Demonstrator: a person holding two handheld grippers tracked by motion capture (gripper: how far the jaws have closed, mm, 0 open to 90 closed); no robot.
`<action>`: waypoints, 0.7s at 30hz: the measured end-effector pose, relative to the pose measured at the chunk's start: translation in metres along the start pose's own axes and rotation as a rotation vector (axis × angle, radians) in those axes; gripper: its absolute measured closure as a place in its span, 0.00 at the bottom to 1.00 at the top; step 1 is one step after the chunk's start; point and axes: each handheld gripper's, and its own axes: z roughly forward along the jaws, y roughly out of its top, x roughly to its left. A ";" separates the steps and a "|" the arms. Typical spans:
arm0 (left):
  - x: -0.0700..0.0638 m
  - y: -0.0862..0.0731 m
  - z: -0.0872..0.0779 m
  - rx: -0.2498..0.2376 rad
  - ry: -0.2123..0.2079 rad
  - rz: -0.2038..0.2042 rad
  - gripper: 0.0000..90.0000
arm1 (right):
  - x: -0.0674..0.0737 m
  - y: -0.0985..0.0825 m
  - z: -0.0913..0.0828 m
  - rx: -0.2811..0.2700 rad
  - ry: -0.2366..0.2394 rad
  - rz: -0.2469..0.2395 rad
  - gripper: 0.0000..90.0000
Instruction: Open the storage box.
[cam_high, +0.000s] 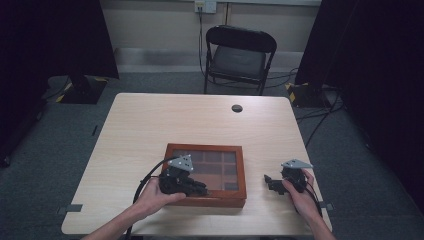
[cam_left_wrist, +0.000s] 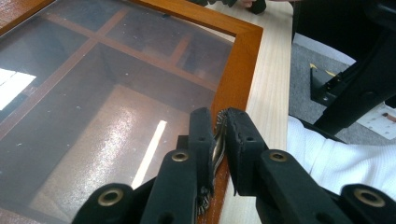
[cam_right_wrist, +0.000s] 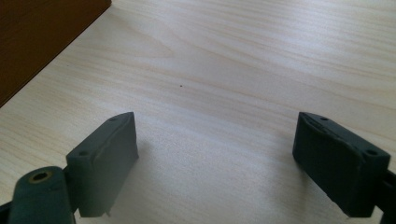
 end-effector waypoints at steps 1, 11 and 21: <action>0.000 0.001 0.000 -0.011 -0.001 -0.001 0.90 | 0.000 0.000 0.000 0.000 0.000 0.000 0.15; -0.001 0.010 -0.003 0.003 0.001 0.011 0.90 | 0.000 0.000 0.000 0.000 0.000 0.000 0.15; 0.000 0.019 -0.012 -0.019 -0.004 0.014 0.90 | 0.000 0.000 0.000 0.000 0.001 -0.001 0.15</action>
